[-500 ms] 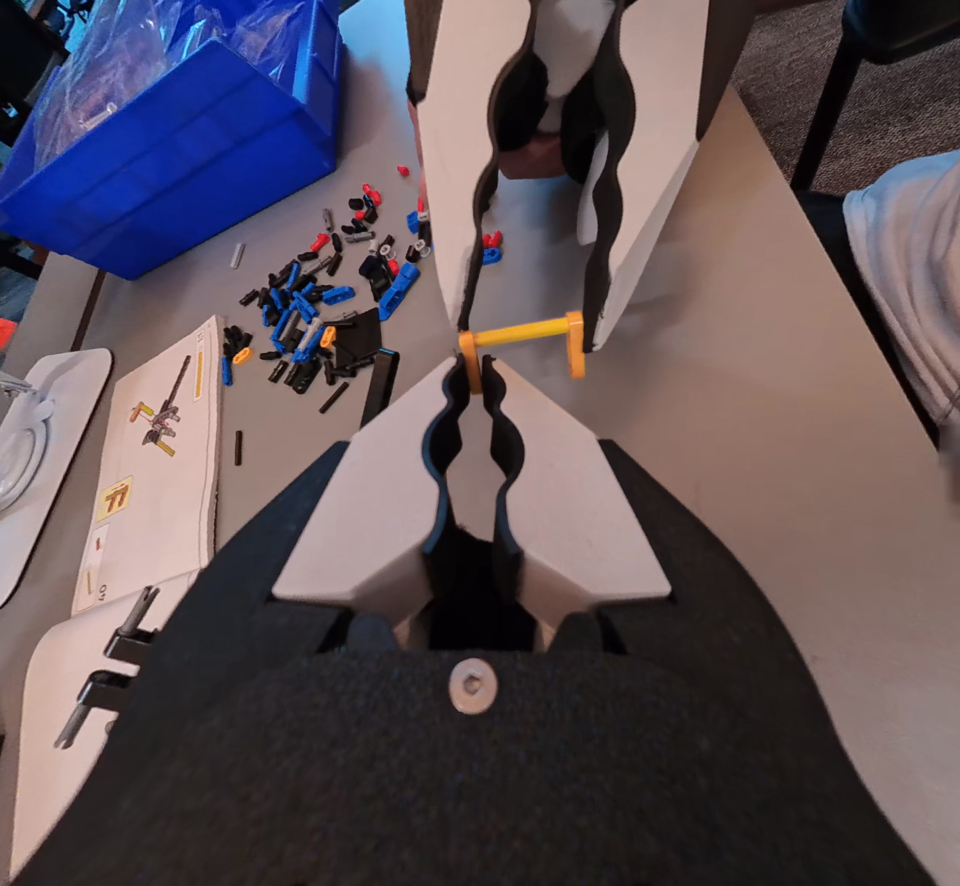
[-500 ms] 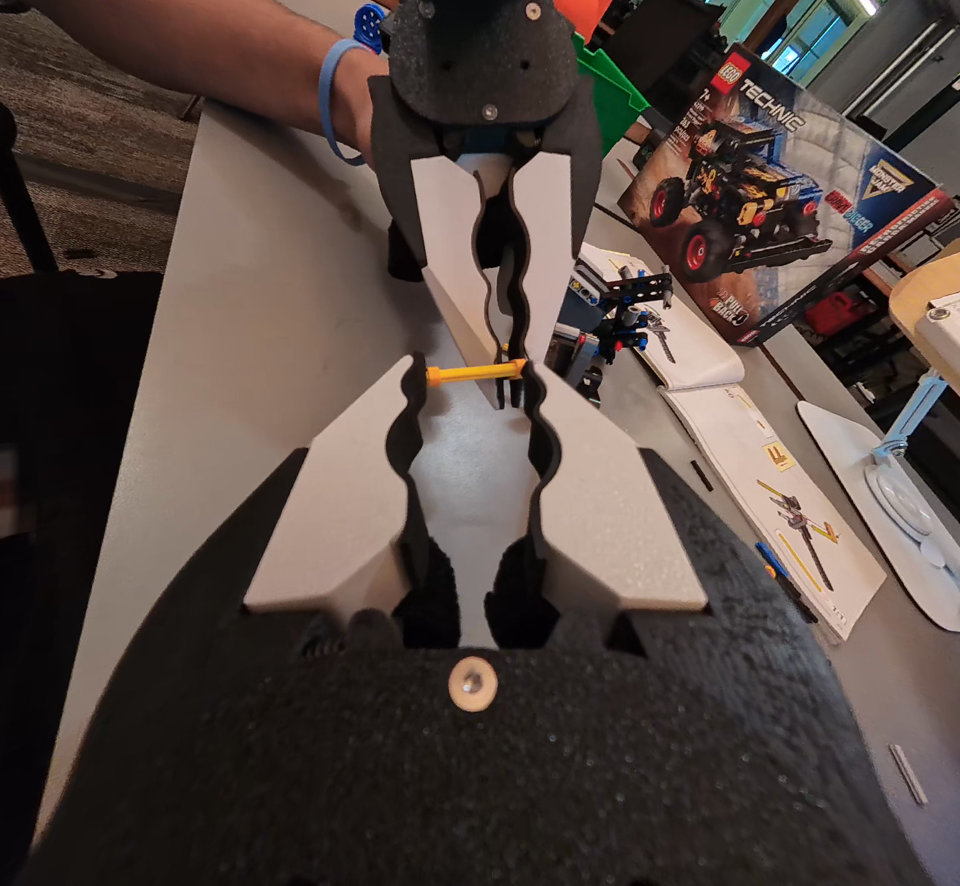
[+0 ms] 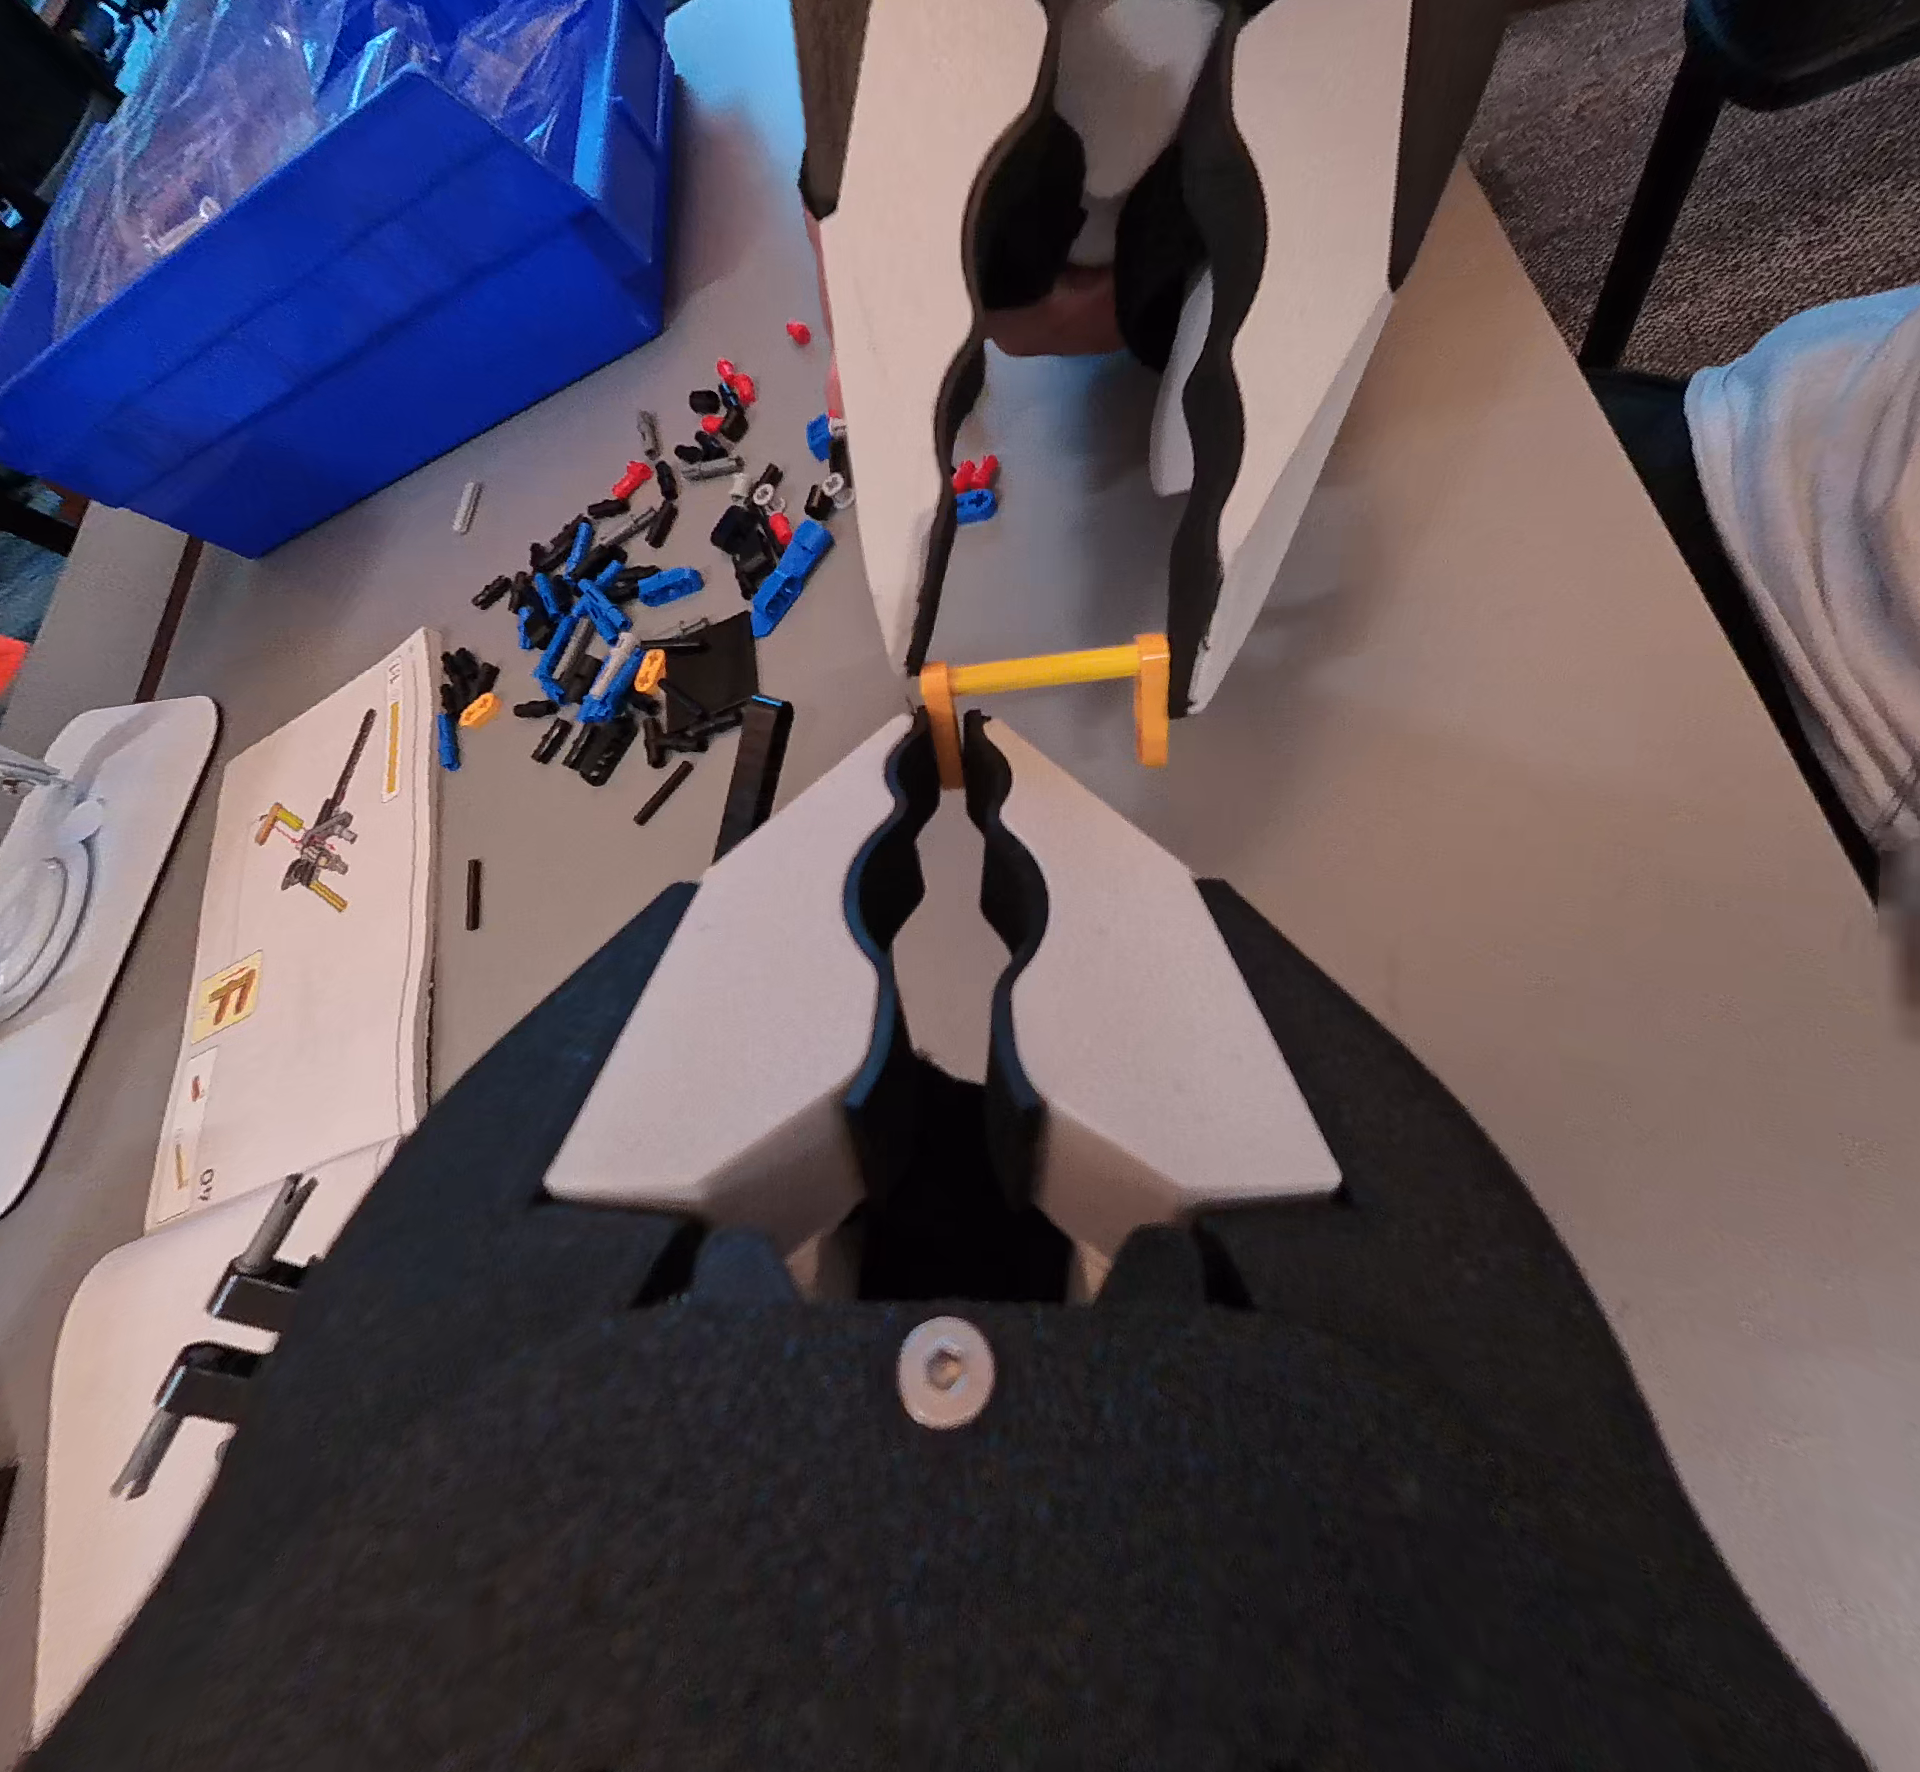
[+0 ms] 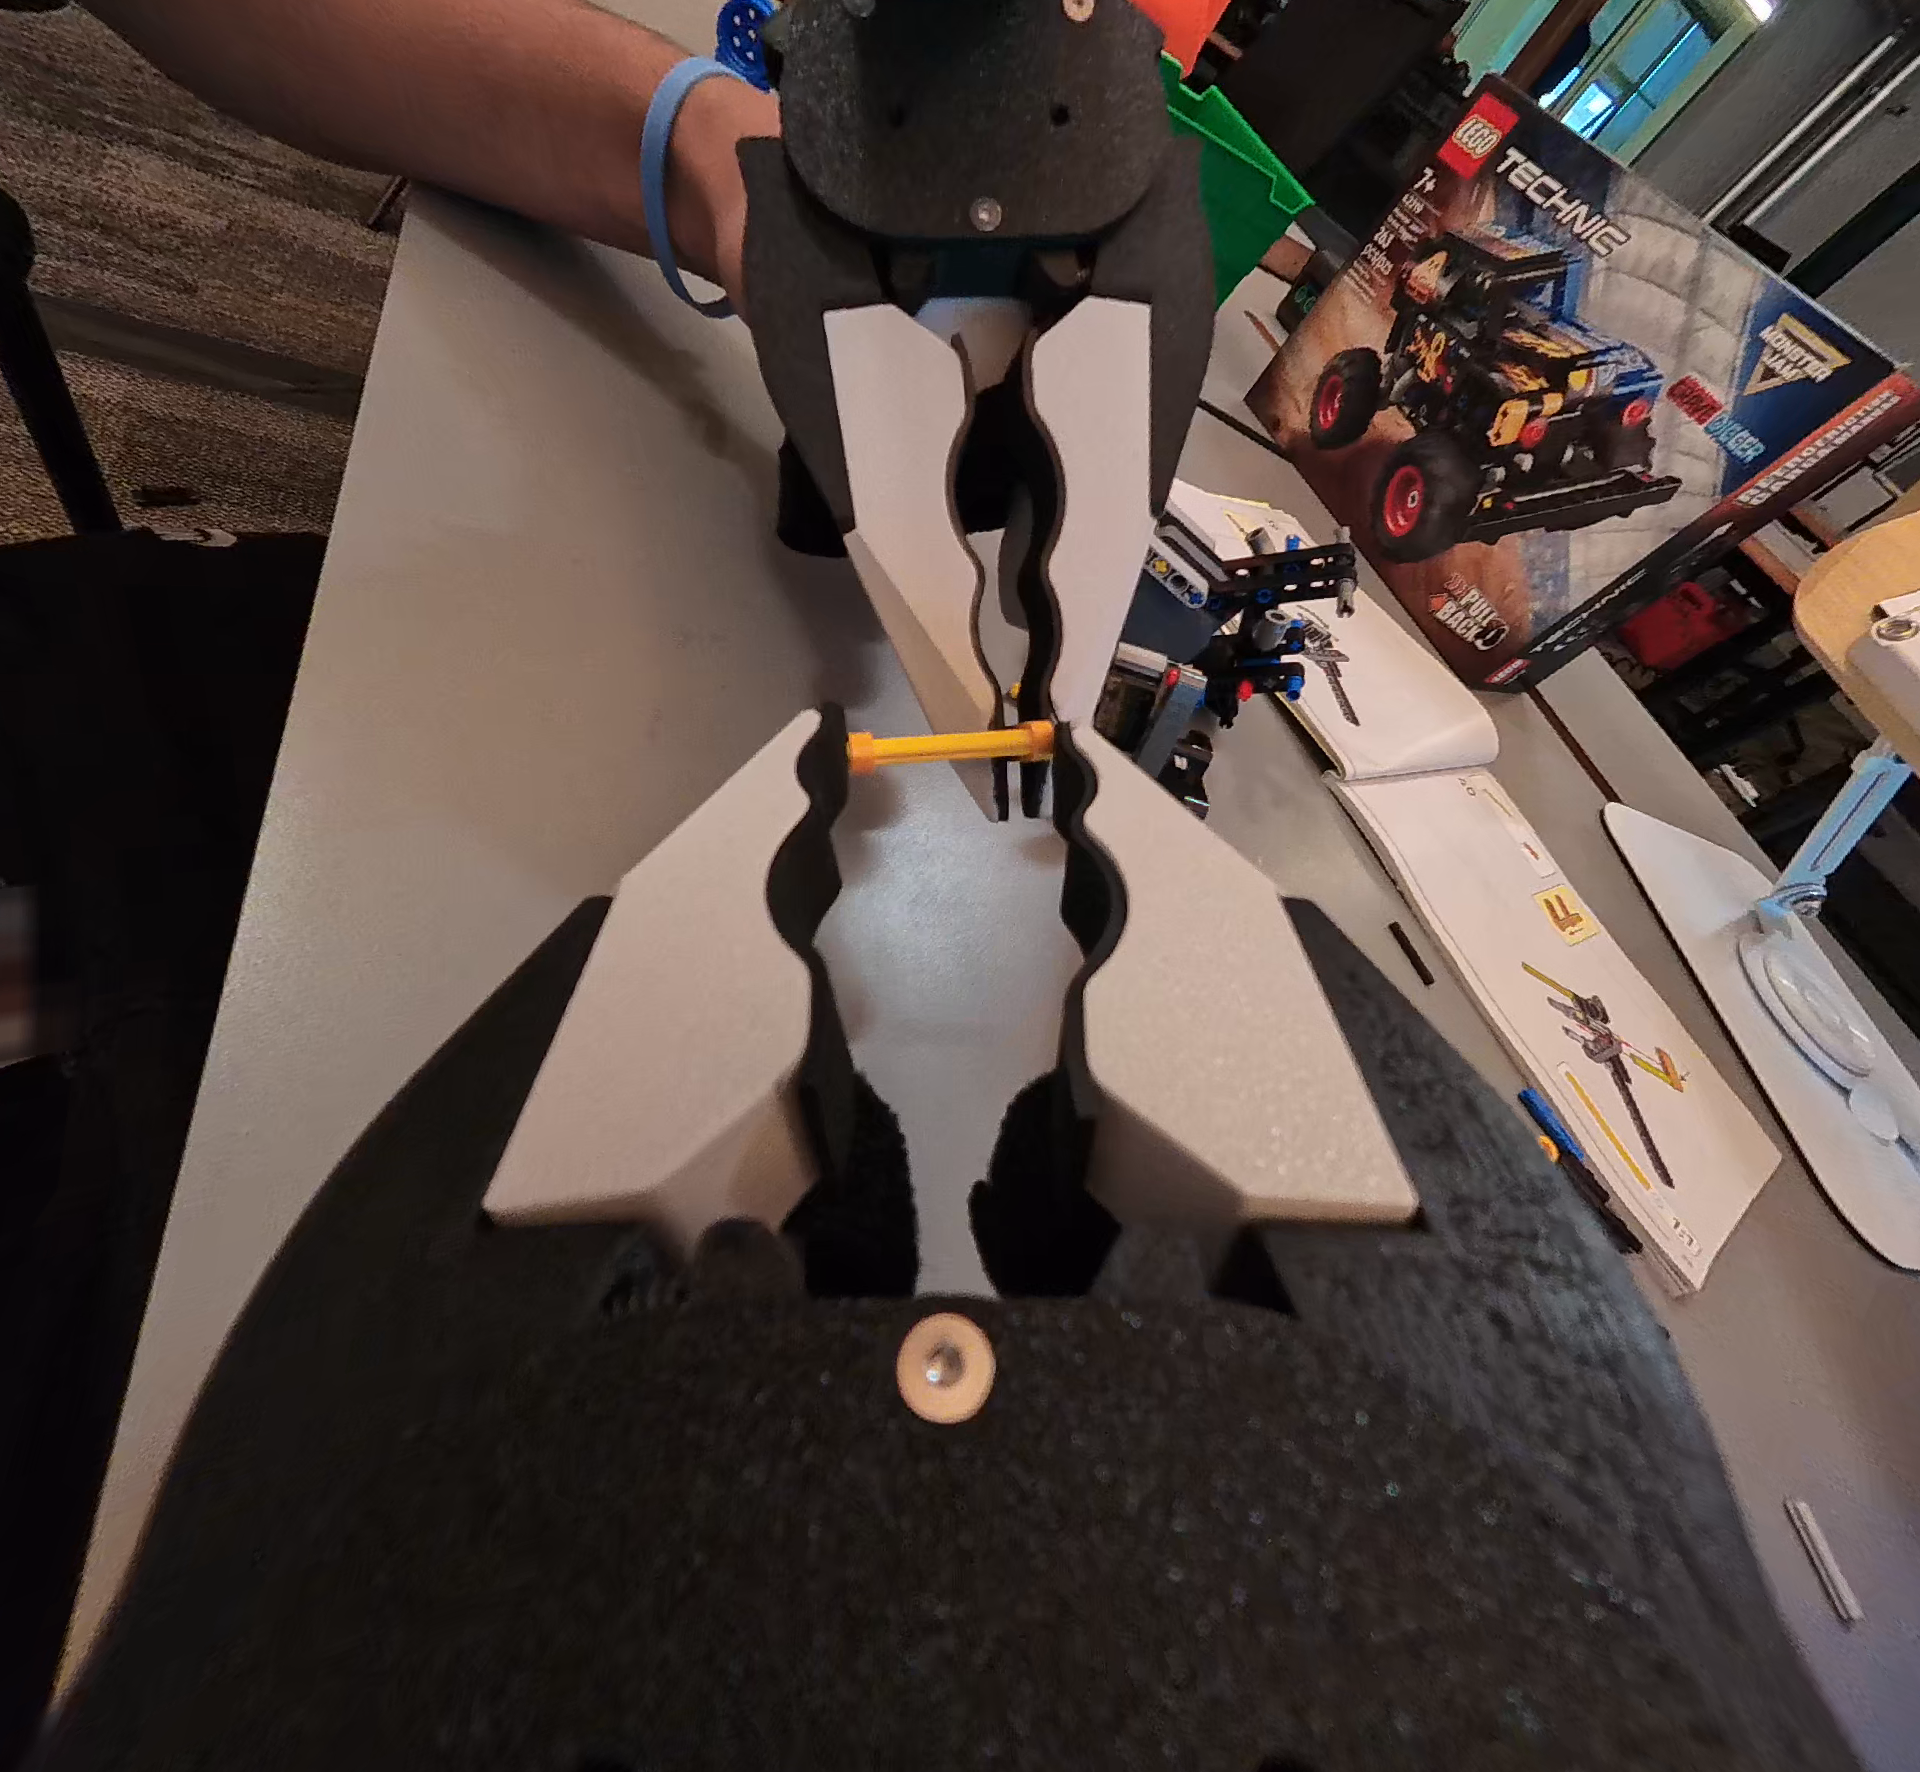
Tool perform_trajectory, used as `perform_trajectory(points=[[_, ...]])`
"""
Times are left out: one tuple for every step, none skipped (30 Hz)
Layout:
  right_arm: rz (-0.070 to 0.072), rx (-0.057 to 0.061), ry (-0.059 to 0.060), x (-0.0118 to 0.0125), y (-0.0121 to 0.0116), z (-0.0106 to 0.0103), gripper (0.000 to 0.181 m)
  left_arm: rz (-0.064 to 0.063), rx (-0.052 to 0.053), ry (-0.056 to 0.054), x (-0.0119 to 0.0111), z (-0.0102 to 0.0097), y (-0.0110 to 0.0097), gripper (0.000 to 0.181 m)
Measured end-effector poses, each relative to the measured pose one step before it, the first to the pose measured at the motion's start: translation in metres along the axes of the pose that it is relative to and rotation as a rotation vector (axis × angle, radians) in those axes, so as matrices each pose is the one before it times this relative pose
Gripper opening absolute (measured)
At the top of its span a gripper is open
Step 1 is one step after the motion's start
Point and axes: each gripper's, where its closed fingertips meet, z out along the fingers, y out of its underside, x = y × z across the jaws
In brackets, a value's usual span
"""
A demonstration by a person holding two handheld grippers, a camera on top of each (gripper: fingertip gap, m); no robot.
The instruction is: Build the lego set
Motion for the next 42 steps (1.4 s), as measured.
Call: perform_trajectory(points=[[-0.0011, 0.0030, 0.0016, 0.00009, -0.00031, -0.00008, 0.039, -0.0010, 0.0016, 0.0010, -0.00008, -0.00038, -0.00024, 0.002], [-0.0012, -0.0006, -0.0003, -0.00005, -0.00020, -0.00004, 0.039, 0.0003, -0.0002, 0.0001, -0.00010, -0.00020, -0.00005, 0.002], [0.0016, -0.0019, -0.0032, -0.00012, -0.00006, 0.00008, 0.039, 0.0019, -0.0015, -0.0005, 0.00012, 0.00001, 0.00008, 0.002], [0.0046, 0.0002, -0.0046, 0.00002, -0.00015, -0.00022, 0.039, 0.0027, 0.0000, -0.0026, -0.00005, -0.00003, -0.00012, 0.003], [0.0048, 0.0020, -0.0047, -0.00001, -0.00051, -0.00045, 0.038, -0.0013, 0.0021, 0.0004, 0.00006, -0.00018, -0.00055, 0.002], [0.0038, 0.0028, -0.0037, -0.00002, -0.00042, -0.00032, 0.038, -0.0037, 0.0016, 0.0021, 0.00015, -0.00025, -0.00041, 0.003], [0.0029, 0.0038, -0.0019, 0.00013, -0.00035, -0.00040, 0.038, 0.0005, 0.0015, -0.0017, -0.00012, -0.00016, -0.00050, 0.002], [0.0010, -0.0001, -0.0027, -0.00013, 0.00008, -0.00008, 0.038, 0.0030, -0.0019, -0.0021, 0.00003, -0.00001, 0.00002, 0.002], [-0.0020, -0.0026, 0.0004, 0.00016, 0.00059, 0.00011, 0.038, 0.0030, -0.0043, -0.0041, -0.00020, 0.00025, 0.00042, 0.003], [-0.0045, -0.0031, 0.0015, 0.00004, 0.00061, 0.00026, 0.038, 0.0020, -0.0039, -0.0025, -0.00019, 0.00030, 0.00049, 0.002], [-0.0051, -0.0042, 0.0032, 0.00013, 0.00061, 0.00034, 0.038, -0.0008, -0.0032, -0.0008, -0.00022, 0.00021, 0.00048, 0.003], [-0.0056, -0.0022, 0.0034, 0.00010, 0.00014, 0.00019, 0.038, 0.0005, -0.0007, -0.0020, -0.00028, -0.00007, 0.00024, 0.003], [-0.0033, -0.0015, 0.0015, 0.00026, 0.00002, 0.00014, 0.038, 0.0008, -0.0003, -0.0016, -0.00029, -0.00009, 0.00010, 0.002], [-0.0013, -0.0012, 0.0027, 0.00051, 0.00022, 0.00015, 0.038, -0.0012, -0.0016, -0.0007, -0.00028, 0.00007, 0.00023, 0.002], [0.0002, -0.0006, 0.0019, 0.00061, 0.00020, 0.00012, 0.037, 0.0000, -0.0012, -0.0012, -0.00035, -0.00002, 0.00022, 0.002], [0.0011, -0.0013, -0.0016, 0.00001, 0.00018, 0.00003, 0.037, 0.0000, -0.0009, -0.0001, 0.00004, 0.00007, 0.00013, 0.002], [-0.0009, -0.0009, -0.0003, 0.00020, 0.00024, -0.00012, 0.037, -0.0012, -0.0002, -0.0003, 0.00000, 0.00015, 0.00006, 0.002], [-0.0006, -0.0006, -0.0001, 0.00007, 0.00021, 0.00001, 0.037, -0.0002, 0.0001, -0.0008, -0.00009, 0.00023, 0.00009, 0.002], [-0.0007, -0.0031, -0.0013, -0.00014, 0.00056, 0.00005, 0.037, 0.0003, -0.0021, 0.0010, 0.00023, 0.00033, 0.00042, 0.003], [-0.0037, -0.0026, 0.0008, -0.00002, 0.00063, 0.00012, 0.037, 0.0010, -0.0024, -0.0007, 0.00016, 0.00030, 0.00048, 0.003], [-0.0046, -0.0035, 0.0014, 0.00002, 0.00068, 0.00014, 0.036, 0.0022, -0.0030, -0.0022, -0.00013, 0.00034, 0.00049, 0.003], [-0.0030, -0.0050, 0.0006, 0.00002, 0.00084, 0.00013, 0.036, 0.0027, -0.0042, 0.0017, 0.00043, 0.00031, 0.00073, 0.003], [0.0004, -0.0056, 0.0164, 0.00257, 0.00127, -0.00032, 0.027, 0.0031, 0.0006, 0.0175, 0.00303, 0.00040, -0.00013, 0.003], [-0.0102, -0.0006, 0.0061, 0.00146, 0.00046, -0.00087, 0.022, -0.0057, -0.0007, 0.0050, 0.00190, 0.00120, -0.00065, 0.004], [0.0022, -0.0056, -0.0022, 0.00083, 0.00111, -0.00032, 0.022, 0.0110, -0.0053, -0.0158, -0.00117, 0.00085, 0.00012, 0.004], [0.0012, 0.0077, 0.0034, 0.00096, -0.00061, -0.00044, 0.022, 0.0145, -0.0013, -0.0173, -0.00157, -0.00013, -0.00066, 0.003], [-0.0014, 0.0074, 0.0016, 0.00029, -0.00104, -0.00078, 0.022, -0.0054, 0.0000, 0.0002, -0.00022, -0.00039, -0.00115, 0.003], [0.0101, -0.0022, -0.0068, -0.00016, -0.00005, -0.00055, 0.022, -0.0159, 0.0027, 0.0083, 0.00064, 0.00017, -0.00065, 0.003], [0.0128, 0.0026, -0.0064, 0.00001, -0.00020, -0.00022, 0.022, 0.0018, 0.0061, -0.0027, 0.00006, 0.00010, -0.00037, 0.003], [0.0008, 0.0024, -0.0017, -0.00024, 0.00021, 0.00038, 0.022, 0.0089, -0.0020, -0.0024, 0.00024, -0.00003, 0.00046, 0.003], [-0.0100, -0.0048, 0.0053, -0.00010, 0.00066, 0.00068, 0.022, 0.0032, -0.0080, -0.0002, 0.00006, 0.00007, 0.00099, 0.004], [-0.0159, -0.0054, 0.0061, -0.00002, 0.00038, 0.00025, 0.022, 0.0041, -0.0034, -0.0033, -0.00010, 0.00010, 0.00037, 0.004], [-0.0093, -0.0014, -0.0005, -0.00057, -0.00039, -0.00027, 0.022, 0.0042, 0.0003, 0.0002, 0.00073, -0.00015, -0.00024, 0.004], [0.0025, 0.0061, -0.0009, -0.00026, -0.00093, -0.00057, 0.021, 0.0003, 0.0034, 0.0023, 0.00065, -0.00050, -0.00095, 0.004], [-0.0012, 0.0047, 0.0018, -0.00010, -0.00040, -0.00034, 0.021, -0.0022, 0.0012, 0.0028, 0.00037, -0.00029, -0.00061, 0.004], [-0.0144, -0.0080, -0.0010, -0.00120, 0.00086, 0.00013, 0.021, 0.0002, -0.0056, 0.0086, 0.00157, 0.00044, 0.00059, 0.004], [-0.0088, -0.0124, -0.0002, -0.00100, 0.00187, 0.00075, 0.020, 0.0055, -0.0116, 0.0017, 0.00106, 0.00105, 0.00178, 0.004], [0.0045, -0.0051, -0.0017, -0.00036, 0.00172, 0.00050, 0.020, 0.0128, -0.0091, -0.0076, 0.00026, 0.00135, 0.00165, 0.004], [0.0076, 0.0051, -0.0008, -0.00009, -0.00006, -0.00044, 0.020, 0.0109, -0.0002, -0.0065, -0.00011, 0.00042, -0.00021, 0.004], [-0.0006, 0.0183, 0.0066, 0.00078, -0.00309, -0.00168, 0.020, -0.0014, 0.0165, -0.0002, -0.00071, -0.00145, -0.00284, 0.004], [0.0015, 0.0255, 0.0081, 0.00140, -0.00418, -0.00193, 0.019, -0.0155, 0.0264, 0.0108, -0.00105, -0.00291, -0.00385, 0.004], [0.0133, 0.0067, 0.0065, 0.00132, -0.00100, -0.00024, 0.019, -0.0254, 0.0072, 0.0251, -0.00064, -0.00357, -0.00049, 0.004]])
